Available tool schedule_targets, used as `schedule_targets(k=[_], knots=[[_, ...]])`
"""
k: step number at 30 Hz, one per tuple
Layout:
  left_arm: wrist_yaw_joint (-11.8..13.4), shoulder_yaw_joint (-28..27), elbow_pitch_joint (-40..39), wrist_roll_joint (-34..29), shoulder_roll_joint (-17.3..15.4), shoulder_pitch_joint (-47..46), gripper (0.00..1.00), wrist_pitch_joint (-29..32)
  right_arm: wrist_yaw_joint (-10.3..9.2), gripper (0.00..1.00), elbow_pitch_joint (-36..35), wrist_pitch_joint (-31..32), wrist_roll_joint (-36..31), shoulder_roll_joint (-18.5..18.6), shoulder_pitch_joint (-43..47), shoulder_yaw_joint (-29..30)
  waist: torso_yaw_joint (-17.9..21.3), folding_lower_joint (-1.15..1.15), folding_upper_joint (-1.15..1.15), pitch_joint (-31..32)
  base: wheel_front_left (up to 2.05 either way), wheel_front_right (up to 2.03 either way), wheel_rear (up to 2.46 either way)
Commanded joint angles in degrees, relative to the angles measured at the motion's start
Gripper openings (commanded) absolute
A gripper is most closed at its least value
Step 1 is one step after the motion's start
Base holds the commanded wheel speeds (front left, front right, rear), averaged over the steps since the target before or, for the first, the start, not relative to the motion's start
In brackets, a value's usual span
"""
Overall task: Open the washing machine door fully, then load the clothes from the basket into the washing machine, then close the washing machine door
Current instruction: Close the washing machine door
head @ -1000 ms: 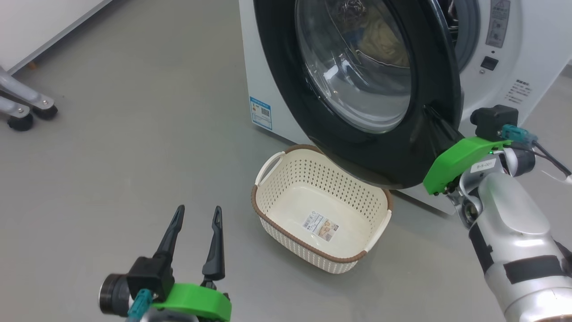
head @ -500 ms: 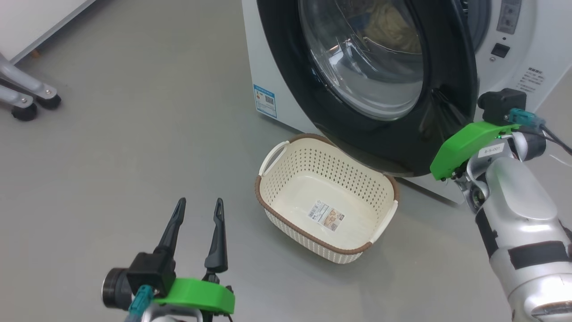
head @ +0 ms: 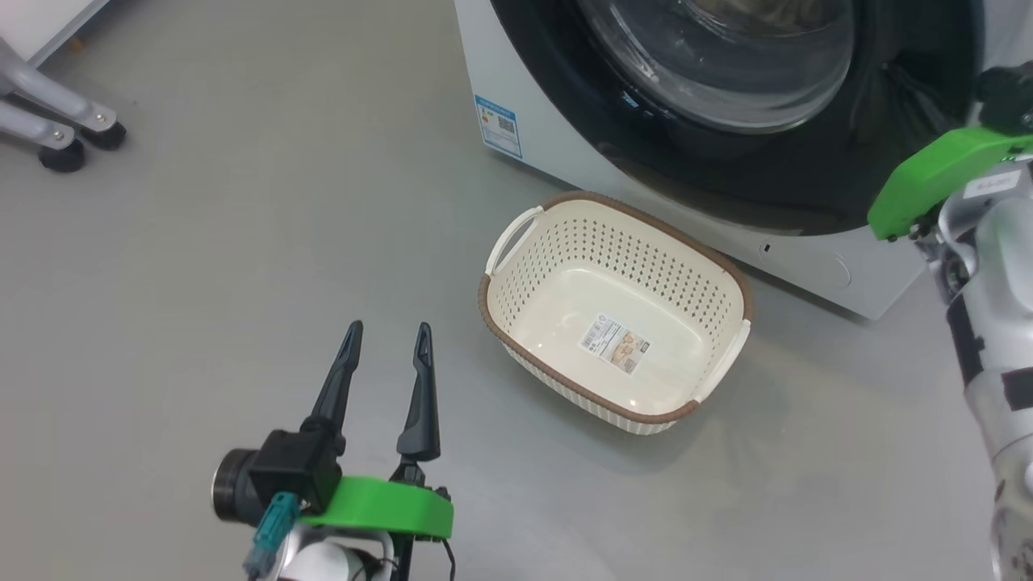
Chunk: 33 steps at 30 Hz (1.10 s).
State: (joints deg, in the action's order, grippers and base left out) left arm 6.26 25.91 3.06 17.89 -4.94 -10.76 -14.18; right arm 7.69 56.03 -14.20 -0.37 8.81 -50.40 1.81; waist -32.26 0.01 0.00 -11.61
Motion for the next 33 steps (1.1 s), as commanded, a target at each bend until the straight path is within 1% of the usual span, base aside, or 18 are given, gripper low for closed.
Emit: schedule_targets(k=[1, 2, 9, 10, 16, 19, 23, 27, 33], knots=[[0.0, -1.8, -1.7, 0.1, -0.1, -2.2, 1.0, -0.6, -0.2, 0.0, -1.2, -0.8, -0.5, 0.7, -3.3, -0.2, -0.3, -0.01, 0.0, -1.0, 0.0, 0.0, 0.0], [0.1, -1.9, -1.9, 0.1, 0.2, -2.3, 1.0, -0.7, -0.2, 0.0, -0.2, -0.8, -1.1, 1.5, -5.1, 0.2, -0.5, -0.01, 0.0, -1.9, 0.0, 0.0, 0.0], [0.6, -2.3, -3.0, -0.4, 0.9, -2.2, 1.0, -0.8, -0.2, 0.0, 2.9, -0.8, -2.6, 3.9, -10.8, 1.9, -1.0, -0.01, 0.0, -4.1, -0.03, -0.03, -0.03], [0.7, -2.1, -3.6, -0.7, 1.2, -2.1, 1.0, -0.8, -0.2, 0.0, 3.6, -0.8, -3.1, 5.0, -12.3, 2.7, -1.0, -0.01, 0.0, -4.6, -0.15, -0.15, -0.15], [1.2, -0.9, -4.4, -1.5, 1.7, -2.3, 1.0, -0.8, -0.2, 0.0, 4.2, -0.8, -3.9, 7.9, -14.9, 6.0, -1.1, -0.01, 0.0, -5.8, -0.12, -0.12, -0.12], [1.6, -0.4, -4.5, -1.6, 1.9, -2.3, 1.0, -0.8, -0.2, 0.0, 3.7, -0.8, -4.1, 7.8, -15.2, 6.7, -1.1, -0.01, 0.0, -6.0, -0.02, -0.02, -0.02], [1.8, -0.1, -4.3, -1.4, 2.0, -2.5, 1.0, -0.8, -0.2, 0.0, 3.3, -0.8, -4.3, 6.9, -14.6, 5.7, -1.1, -0.01, 0.0, -6.1, 0.0, 0.0, 0.0], [1.9, -0.1, -3.9, -1.2, 2.0, -2.9, 1.0, -0.8, -0.2, 0.0, 2.5, -0.8, -3.8, 5.6, -13.2, 3.5, -1.0, -0.01, 0.0, -5.7, 0.0, 0.0, 0.0], [1.7, 0.1, -2.7, -0.8, 2.0, -3.4, 1.0, -0.8, -0.2, 0.0, -0.9, -0.8, -0.4, 4.0, -9.2, -0.8, -0.7, -0.01, 0.0, -4.0, 0.0, 0.0, 0.0]])
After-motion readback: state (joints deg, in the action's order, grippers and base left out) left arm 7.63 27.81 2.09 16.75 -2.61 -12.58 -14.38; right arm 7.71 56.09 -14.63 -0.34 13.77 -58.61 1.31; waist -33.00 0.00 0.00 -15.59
